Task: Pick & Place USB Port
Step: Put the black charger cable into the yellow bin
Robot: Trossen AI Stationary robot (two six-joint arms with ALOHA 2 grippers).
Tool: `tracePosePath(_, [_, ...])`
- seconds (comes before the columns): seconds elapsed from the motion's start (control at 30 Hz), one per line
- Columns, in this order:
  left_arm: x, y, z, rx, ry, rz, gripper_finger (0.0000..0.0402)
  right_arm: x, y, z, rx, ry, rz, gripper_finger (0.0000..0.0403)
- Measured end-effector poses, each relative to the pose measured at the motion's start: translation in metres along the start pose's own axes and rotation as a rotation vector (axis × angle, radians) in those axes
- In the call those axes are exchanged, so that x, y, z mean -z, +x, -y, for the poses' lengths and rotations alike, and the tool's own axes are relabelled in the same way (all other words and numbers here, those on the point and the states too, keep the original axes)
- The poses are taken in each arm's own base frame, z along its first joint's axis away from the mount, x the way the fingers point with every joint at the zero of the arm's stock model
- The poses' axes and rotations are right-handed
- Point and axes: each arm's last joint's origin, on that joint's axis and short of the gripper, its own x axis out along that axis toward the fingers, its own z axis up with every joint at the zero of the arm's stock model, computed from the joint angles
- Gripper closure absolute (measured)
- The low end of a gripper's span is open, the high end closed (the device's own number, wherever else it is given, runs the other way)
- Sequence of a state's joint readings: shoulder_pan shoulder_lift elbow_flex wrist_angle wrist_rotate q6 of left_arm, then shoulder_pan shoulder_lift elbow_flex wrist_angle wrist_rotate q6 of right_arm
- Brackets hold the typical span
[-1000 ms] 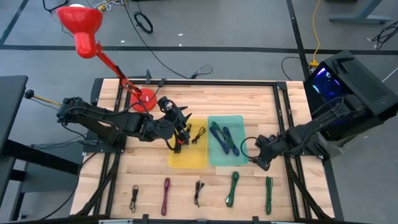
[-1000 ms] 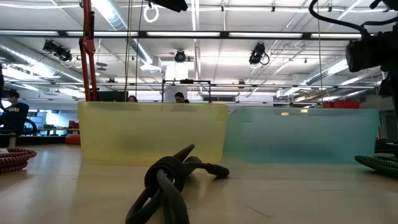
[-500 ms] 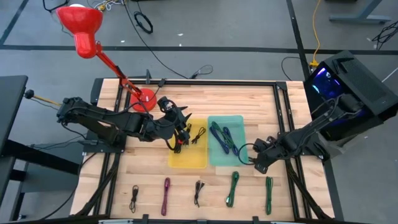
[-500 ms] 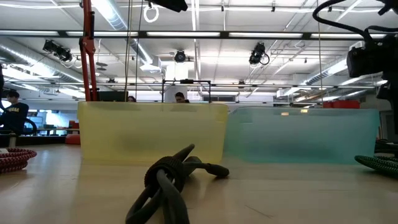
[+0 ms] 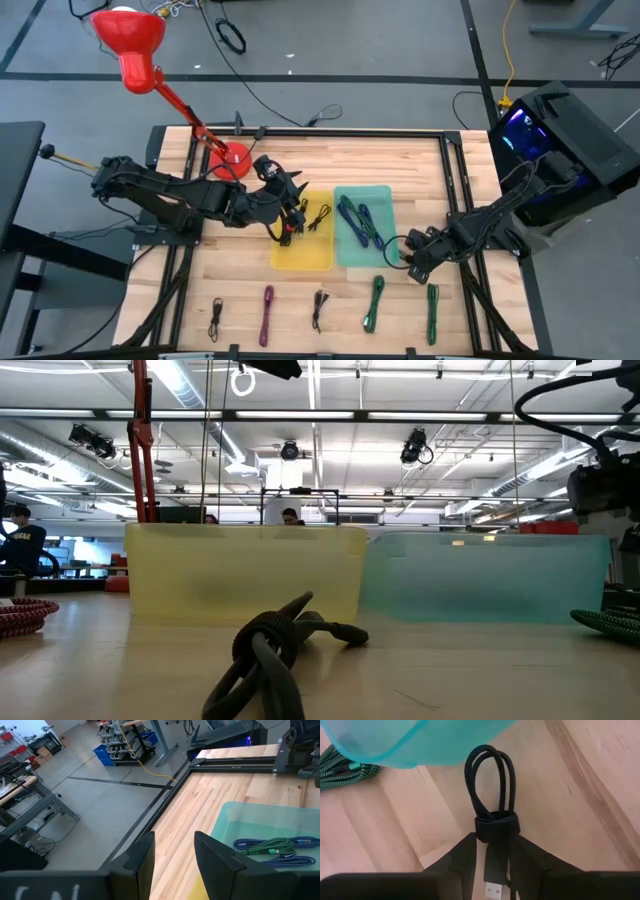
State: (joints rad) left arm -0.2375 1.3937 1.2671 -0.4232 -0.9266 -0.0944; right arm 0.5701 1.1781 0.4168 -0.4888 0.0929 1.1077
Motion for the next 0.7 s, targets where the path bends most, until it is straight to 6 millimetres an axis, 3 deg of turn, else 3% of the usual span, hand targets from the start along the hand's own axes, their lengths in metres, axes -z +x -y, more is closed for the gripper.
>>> tracePosePath(0.7, [0.0000,0.0002,-0.0001,-0.001,0.000,-0.001,0.0257,0.0064,0.0066,0.0045,-0.011,-0.001,-0.010,0.0302])
